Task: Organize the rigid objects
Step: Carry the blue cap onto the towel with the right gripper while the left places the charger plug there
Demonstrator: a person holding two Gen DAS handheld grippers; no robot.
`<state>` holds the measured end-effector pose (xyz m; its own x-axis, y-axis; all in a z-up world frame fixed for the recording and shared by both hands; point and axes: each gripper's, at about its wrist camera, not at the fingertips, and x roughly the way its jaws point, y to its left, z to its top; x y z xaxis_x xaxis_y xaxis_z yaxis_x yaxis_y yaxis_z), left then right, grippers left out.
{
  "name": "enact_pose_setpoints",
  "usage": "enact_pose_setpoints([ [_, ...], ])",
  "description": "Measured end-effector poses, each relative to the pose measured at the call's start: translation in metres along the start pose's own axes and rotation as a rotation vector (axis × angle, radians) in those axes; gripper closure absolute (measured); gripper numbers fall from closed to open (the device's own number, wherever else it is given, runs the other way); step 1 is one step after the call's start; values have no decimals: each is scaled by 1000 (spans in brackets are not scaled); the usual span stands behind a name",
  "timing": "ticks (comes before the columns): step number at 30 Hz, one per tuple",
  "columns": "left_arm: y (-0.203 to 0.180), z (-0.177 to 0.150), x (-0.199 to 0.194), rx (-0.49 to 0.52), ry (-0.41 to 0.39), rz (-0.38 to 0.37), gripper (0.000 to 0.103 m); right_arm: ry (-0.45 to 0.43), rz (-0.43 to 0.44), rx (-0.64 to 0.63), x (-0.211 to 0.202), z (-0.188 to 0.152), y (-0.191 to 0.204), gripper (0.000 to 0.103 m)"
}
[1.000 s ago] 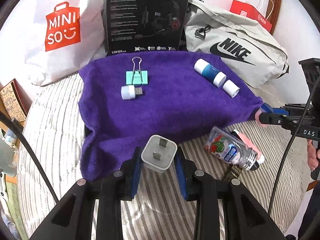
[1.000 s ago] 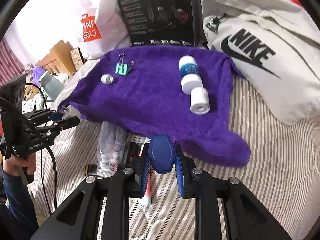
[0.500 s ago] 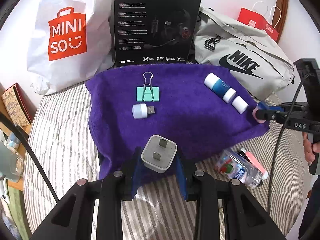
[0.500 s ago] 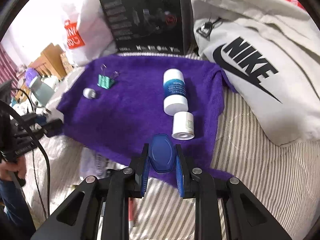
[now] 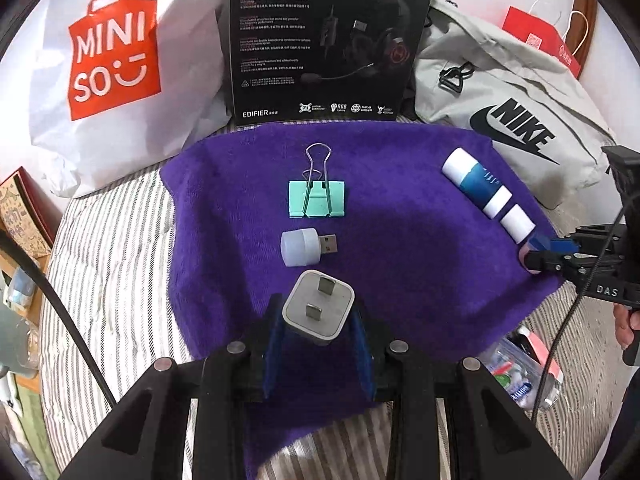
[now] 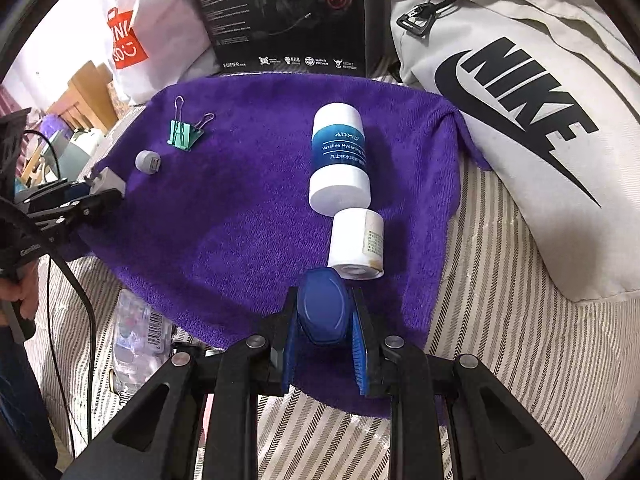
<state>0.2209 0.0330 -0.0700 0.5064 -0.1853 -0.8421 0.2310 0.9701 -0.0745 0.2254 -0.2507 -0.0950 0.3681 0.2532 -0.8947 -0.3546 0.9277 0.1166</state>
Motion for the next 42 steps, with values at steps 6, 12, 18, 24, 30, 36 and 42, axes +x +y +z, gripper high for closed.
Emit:
enact_pose_setpoints([
  [6,3,6,13,-4,22,8,73,7,-6,-23,4,1,2,80],
  [12,4,9,20,5,37,22,73,8,-5,-32,6,1,4,80],
  [18,0,10,22,30,44,42,73,15,-5,-46,8,2,6,80],
  [24,-4,10,23,43,59,54,68,21,-3,-56,8,3,6,79],
  [30,-9,5,19,44,89,74,51,21,-8,-51,2,2,6,68],
  [36,-9,-1,-11,-3,51,86,51,-23,0,-32,-25,-6,4,47],
  [42,-41,-24,-54,23,-28,47,39,-83,-6,-21,-60,-30,8,33],
])
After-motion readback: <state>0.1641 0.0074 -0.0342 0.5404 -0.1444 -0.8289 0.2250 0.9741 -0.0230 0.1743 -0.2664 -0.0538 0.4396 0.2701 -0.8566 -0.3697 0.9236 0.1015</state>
